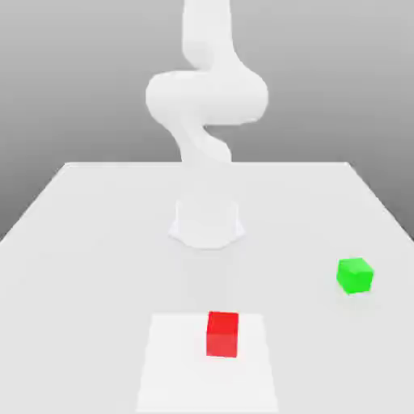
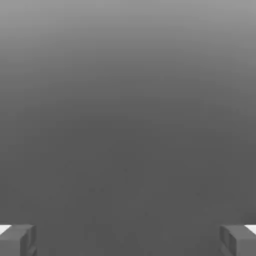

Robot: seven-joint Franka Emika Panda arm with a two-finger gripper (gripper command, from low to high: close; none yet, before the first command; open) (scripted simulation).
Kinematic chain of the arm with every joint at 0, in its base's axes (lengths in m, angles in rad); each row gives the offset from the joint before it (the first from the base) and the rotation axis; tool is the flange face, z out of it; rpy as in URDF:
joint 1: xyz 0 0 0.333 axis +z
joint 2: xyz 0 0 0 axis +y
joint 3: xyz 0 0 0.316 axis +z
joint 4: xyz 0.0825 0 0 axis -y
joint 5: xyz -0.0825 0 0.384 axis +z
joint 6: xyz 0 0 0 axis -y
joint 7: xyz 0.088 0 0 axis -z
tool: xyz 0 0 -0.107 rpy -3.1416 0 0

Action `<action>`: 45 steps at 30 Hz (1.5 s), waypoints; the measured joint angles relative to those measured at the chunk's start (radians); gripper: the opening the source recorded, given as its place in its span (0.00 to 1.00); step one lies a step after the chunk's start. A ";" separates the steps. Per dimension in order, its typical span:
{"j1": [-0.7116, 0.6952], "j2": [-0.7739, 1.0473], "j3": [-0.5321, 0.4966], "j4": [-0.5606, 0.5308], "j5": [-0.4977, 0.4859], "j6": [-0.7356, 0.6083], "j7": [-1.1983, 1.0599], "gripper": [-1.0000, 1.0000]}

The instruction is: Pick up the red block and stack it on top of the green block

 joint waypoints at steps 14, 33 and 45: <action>-0.229 0.292 0.256 -0.180 -0.025 0.177 0.640 0.50; -0.385 0.681 0.434 -0.421 -0.037 0.415 1.481 0.50; -0.324 0.889 0.341 -0.436 -0.187 0.575 1.750 0.50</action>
